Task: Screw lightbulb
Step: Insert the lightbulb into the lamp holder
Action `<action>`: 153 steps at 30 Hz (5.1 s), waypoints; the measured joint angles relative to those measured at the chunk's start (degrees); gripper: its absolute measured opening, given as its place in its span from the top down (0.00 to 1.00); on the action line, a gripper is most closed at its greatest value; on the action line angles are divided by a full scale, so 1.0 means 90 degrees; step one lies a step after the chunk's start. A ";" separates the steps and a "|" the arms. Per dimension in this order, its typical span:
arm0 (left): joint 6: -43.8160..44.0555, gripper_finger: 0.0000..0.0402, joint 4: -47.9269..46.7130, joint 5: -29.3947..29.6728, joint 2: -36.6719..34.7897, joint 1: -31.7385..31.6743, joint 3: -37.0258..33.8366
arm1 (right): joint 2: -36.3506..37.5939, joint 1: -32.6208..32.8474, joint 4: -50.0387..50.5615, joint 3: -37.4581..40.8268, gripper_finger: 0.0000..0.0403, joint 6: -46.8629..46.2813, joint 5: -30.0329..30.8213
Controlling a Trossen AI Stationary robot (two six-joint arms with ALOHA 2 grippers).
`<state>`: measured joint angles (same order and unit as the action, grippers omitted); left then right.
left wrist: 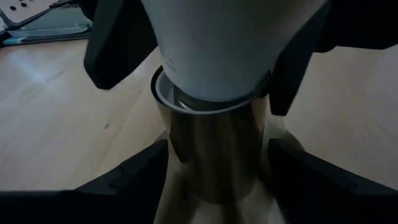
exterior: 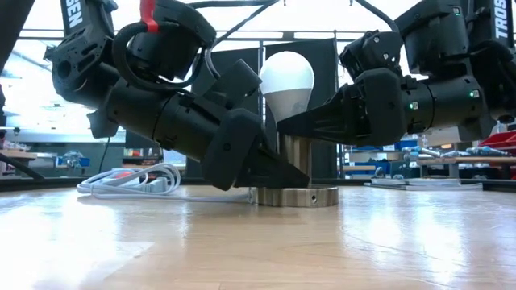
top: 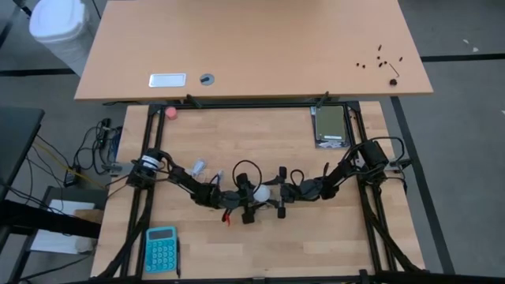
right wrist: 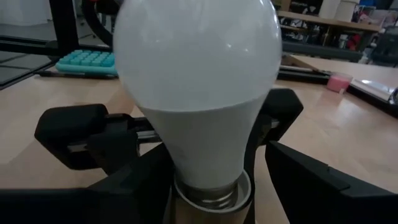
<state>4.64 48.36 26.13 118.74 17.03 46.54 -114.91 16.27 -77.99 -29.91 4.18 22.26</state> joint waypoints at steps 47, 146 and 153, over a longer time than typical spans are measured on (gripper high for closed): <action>0.0163 0.29 0.0017 0.0302 -0.0987 0.0164 -0.0942 | 0.0345 -0.0002 0.0475 0.0002 0.37 -0.0301 -0.0131; -0.0279 0.40 -0.3769 -0.0391 -0.3235 -0.0312 -0.0495 | 0.1088 0.0448 0.1483 0.0002 0.41 -0.1452 0.0396; -0.0280 0.39 -0.3740 -0.0393 -0.3237 -0.0310 -0.0495 | 0.1088 0.0120 0.1486 -0.0003 0.41 -0.1471 0.0075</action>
<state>2.12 14.70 22.59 89.61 14.24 42.09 -105.12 17.35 -64.61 -29.94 -9.06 22.93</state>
